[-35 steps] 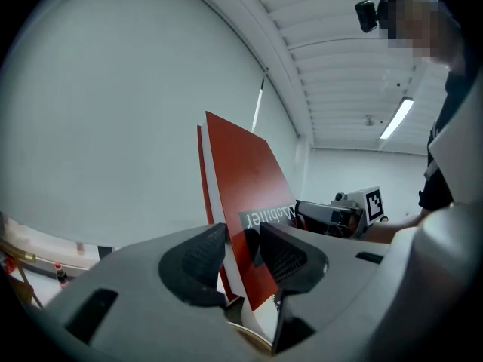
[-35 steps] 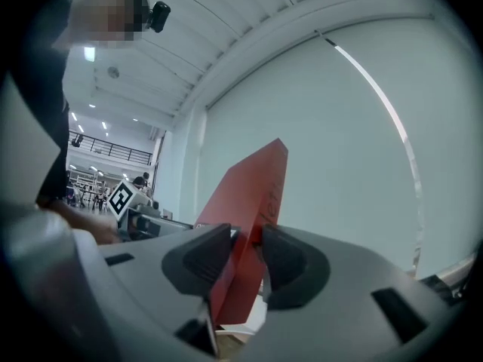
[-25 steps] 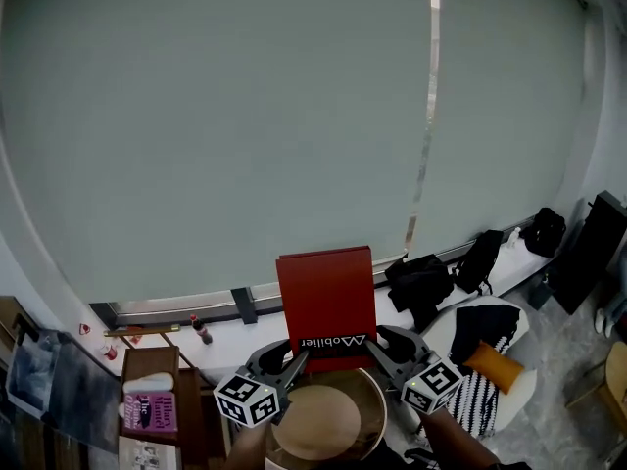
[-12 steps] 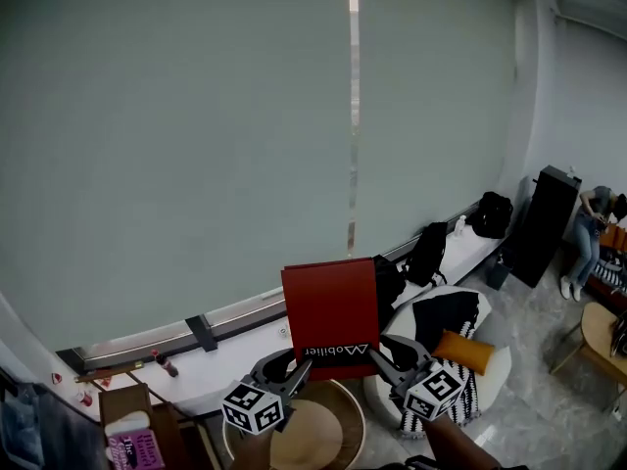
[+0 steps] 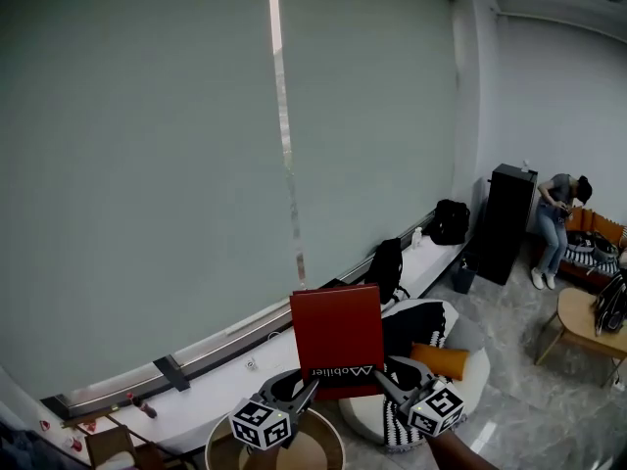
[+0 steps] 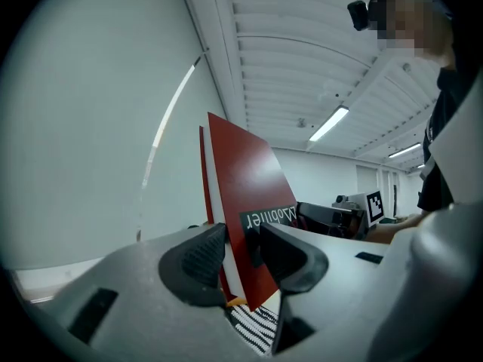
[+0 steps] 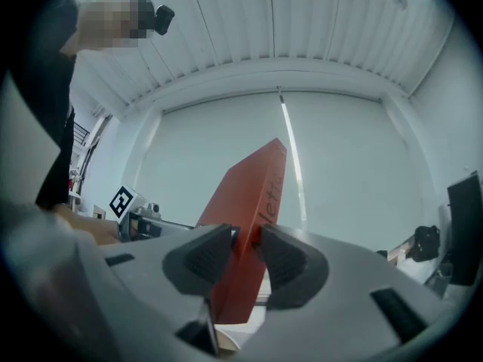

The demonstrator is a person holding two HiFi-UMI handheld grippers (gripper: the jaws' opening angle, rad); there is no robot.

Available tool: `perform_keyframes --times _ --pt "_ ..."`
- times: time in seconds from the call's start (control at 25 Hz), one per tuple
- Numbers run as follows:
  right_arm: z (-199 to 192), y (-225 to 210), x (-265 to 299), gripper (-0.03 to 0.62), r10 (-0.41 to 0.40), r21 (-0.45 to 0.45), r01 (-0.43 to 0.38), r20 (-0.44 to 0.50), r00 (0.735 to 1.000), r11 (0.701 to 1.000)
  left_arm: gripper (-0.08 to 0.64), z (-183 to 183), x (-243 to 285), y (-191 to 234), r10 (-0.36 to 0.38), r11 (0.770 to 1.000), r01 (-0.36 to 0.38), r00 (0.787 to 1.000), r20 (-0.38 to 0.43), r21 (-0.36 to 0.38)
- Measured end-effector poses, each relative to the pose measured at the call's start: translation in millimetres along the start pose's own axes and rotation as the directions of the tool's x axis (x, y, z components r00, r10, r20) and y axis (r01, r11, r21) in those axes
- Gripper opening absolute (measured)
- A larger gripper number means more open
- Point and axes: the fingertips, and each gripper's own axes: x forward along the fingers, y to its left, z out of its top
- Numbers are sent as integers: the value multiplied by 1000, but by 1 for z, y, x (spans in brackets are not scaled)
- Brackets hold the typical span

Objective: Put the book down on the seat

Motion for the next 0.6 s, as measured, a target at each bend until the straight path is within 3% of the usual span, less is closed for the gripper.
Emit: perform_keyframes --times 0.6 --pt "10 -120 -149 137 -167 15 167 -12 986 986 158 -18 139 -131 -171 985 172 984 -49 11"
